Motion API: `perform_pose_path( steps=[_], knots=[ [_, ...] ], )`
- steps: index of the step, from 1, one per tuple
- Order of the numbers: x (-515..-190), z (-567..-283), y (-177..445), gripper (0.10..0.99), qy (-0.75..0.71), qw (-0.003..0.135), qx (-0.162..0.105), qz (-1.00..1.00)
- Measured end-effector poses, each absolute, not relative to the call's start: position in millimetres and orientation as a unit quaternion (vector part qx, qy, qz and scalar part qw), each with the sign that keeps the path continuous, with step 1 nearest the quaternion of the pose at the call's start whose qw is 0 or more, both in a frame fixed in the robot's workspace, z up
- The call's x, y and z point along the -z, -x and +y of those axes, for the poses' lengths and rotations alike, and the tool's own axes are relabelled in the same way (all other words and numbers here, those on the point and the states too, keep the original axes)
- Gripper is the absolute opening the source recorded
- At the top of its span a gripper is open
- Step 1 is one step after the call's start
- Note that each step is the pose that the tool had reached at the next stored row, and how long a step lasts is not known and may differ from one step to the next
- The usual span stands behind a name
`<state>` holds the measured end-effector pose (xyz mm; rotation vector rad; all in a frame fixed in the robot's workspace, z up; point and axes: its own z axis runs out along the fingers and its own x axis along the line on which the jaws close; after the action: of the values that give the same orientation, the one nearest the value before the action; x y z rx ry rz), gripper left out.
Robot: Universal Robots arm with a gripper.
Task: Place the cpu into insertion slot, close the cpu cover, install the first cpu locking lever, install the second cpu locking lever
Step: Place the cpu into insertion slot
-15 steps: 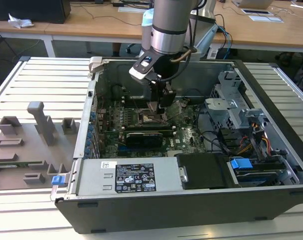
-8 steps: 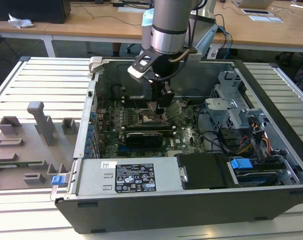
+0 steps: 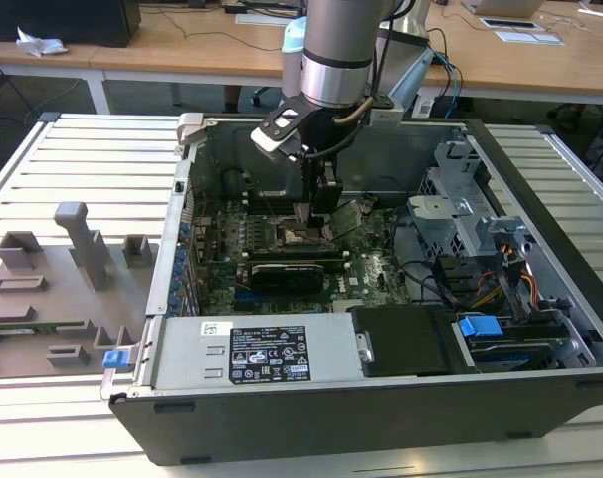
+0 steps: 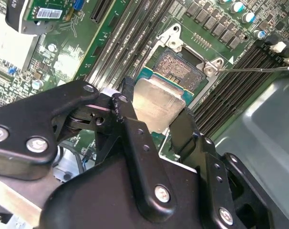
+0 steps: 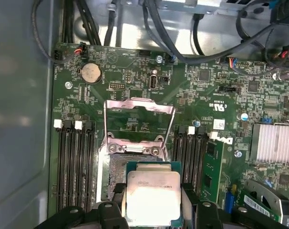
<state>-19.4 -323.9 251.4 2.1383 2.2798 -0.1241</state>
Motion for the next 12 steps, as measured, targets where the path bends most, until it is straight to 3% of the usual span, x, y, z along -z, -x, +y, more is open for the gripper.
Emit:
perform_pose_path(
  steps=[12],
  knots=[
    [-251.3,-323.6,18.7,0.541,-0.695,0.007,0.041,0.718]
  ],
)
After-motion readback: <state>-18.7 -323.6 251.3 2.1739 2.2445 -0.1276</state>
